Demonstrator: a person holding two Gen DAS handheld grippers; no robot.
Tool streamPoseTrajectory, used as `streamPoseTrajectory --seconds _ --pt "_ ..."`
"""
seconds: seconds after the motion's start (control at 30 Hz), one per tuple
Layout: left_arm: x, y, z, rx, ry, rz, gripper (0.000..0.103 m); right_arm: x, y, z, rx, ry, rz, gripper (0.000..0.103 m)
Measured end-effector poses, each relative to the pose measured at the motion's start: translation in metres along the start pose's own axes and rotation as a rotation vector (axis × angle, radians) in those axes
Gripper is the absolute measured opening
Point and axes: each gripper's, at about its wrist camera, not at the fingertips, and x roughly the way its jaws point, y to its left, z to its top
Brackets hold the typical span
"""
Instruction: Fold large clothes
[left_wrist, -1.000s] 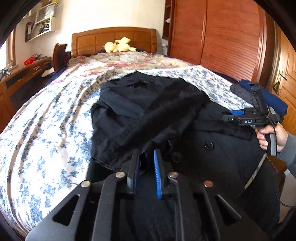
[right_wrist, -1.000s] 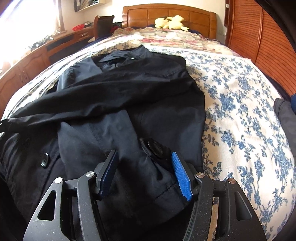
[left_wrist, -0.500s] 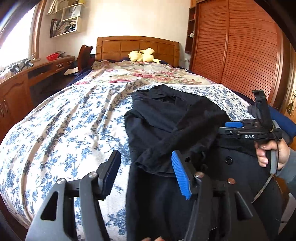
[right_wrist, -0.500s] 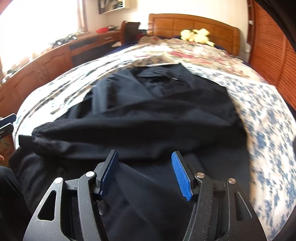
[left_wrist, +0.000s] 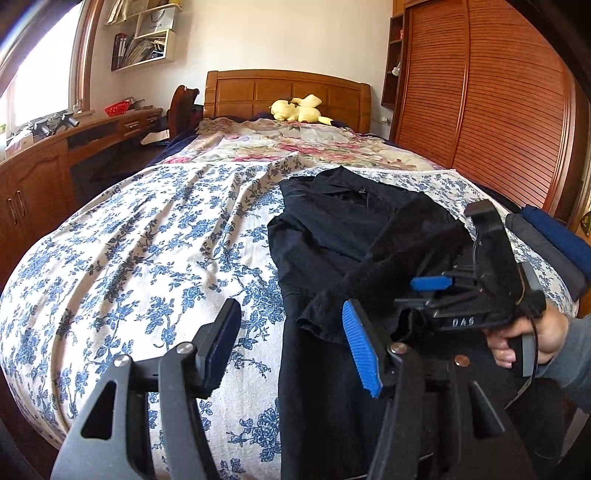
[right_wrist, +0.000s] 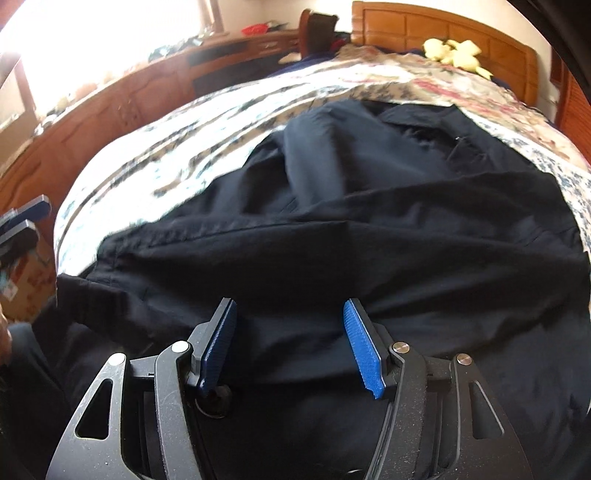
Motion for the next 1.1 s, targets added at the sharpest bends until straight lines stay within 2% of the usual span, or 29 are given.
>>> streamPoseTrajectory --seconds 0.17,0.27,0.4,0.5,0.57,0.77,0.9,1.1 --pt "0.003 0.000 0.001 -0.003 0.010 0.012 0.056 0.000 -0.003 -0.004 0.004 0.004 0.016 0.062" --pt "0.007 0.000 0.000 0.001 0.024 0.021 0.056 -0.016 -0.007 -0.009 0.002 -0.013 0.001 0.061" --pt "0.010 0.002 0.000 -0.004 0.030 0.025 0.056 -0.052 -0.017 -0.027 0.006 -0.051 -0.021 0.061" --pt "0.012 0.000 0.000 0.000 0.033 0.024 0.056 -0.086 -0.040 -0.052 0.043 -0.065 -0.040 0.061" --pt "0.014 -0.001 0.000 0.006 0.042 0.024 0.056 -0.104 -0.056 -0.067 0.073 -0.065 -0.062 0.061" --pt "0.017 -0.007 -0.001 0.016 0.059 0.007 0.056 -0.164 -0.118 -0.116 0.171 -0.074 -0.223 0.061" --pt "0.012 -0.013 0.002 0.044 0.065 0.005 0.056 -0.185 -0.151 -0.143 0.245 -0.066 -0.292 0.061" --pt "-0.006 -0.011 0.007 0.059 0.046 0.012 0.056 -0.194 -0.172 -0.171 0.306 -0.035 -0.311 0.061"
